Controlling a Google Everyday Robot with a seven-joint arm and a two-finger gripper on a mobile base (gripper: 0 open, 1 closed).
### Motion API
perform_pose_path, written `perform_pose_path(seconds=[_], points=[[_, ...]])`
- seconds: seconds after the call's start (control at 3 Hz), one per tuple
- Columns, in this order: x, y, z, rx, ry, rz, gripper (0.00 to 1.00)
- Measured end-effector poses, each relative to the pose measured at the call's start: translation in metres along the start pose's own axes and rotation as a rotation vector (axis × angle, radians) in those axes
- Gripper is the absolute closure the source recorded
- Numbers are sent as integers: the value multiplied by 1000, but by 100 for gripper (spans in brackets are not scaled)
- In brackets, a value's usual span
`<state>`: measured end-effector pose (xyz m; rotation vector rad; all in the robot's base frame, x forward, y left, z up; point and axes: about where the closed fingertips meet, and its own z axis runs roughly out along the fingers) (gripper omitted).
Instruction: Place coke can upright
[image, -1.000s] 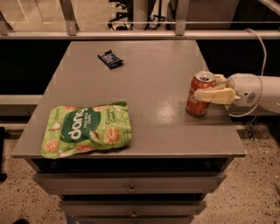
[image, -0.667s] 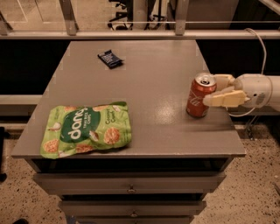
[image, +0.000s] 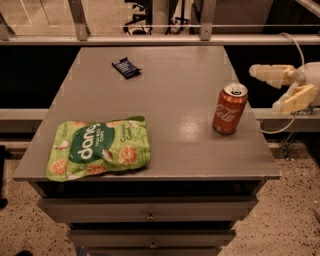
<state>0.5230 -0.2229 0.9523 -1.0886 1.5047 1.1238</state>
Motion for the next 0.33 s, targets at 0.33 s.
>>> perform_pose_path(seconds=[0.33], points=[[-12,0,-6,17,2,-9,0]])
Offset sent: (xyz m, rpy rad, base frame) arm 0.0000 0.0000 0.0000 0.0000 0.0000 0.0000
